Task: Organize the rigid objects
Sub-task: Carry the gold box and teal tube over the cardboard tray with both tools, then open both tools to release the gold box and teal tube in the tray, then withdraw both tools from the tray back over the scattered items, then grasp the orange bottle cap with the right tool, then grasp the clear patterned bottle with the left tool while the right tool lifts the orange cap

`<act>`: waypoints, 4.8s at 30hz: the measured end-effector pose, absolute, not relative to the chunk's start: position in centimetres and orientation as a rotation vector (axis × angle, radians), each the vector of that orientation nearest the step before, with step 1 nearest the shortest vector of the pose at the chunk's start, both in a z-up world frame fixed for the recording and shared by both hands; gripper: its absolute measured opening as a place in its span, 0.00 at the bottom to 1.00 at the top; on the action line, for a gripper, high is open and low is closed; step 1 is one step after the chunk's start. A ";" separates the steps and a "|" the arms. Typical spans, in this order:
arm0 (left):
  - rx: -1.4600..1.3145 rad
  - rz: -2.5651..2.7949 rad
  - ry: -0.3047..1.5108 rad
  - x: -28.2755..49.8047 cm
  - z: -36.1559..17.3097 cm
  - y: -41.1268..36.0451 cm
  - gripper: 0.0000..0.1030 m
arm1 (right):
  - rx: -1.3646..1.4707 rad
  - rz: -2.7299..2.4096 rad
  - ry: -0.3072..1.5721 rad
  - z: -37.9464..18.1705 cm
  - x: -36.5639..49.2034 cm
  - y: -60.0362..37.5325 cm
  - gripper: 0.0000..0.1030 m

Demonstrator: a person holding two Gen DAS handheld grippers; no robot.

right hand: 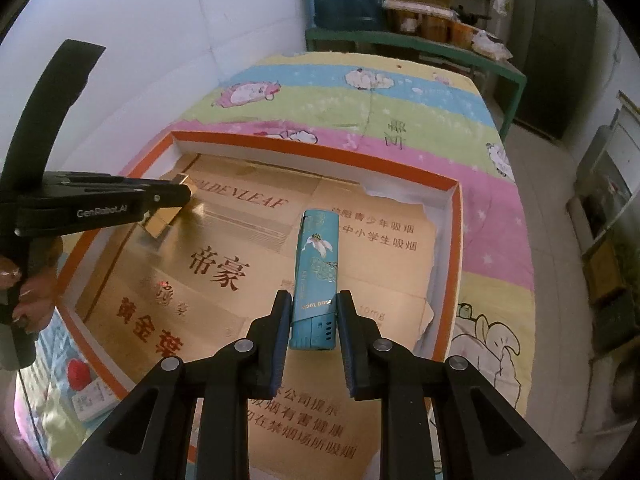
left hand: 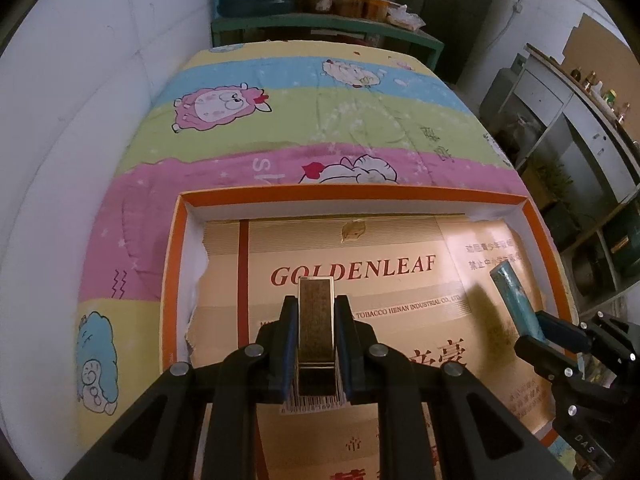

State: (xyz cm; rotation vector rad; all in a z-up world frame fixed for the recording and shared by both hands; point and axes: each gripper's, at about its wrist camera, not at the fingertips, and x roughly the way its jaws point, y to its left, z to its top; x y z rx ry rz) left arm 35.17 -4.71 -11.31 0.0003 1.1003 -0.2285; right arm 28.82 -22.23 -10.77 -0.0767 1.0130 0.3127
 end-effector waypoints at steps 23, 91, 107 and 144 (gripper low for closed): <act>0.011 -0.294 1.062 34.9 -12.0 -5.0 0.66 | -0.080 0.263 1.047 -12.4 29.1 -21.6 0.45; -0.072 -0.306 0.756 4.3 -4.8 1.1 0.62 | -0.062 0.293 0.854 -8.0 -2.6 -13.8 0.62; -0.113 -0.301 0.788 1.8 -8.0 1.8 0.62 | -0.153 0.335 0.884 -11.9 -5.5 -11.8 0.58; -0.091 -0.390 1.025 1.7 -13.0 -3.1 0.42 | -0.149 0.282 0.764 -12.4 -6.6 -14.0 0.31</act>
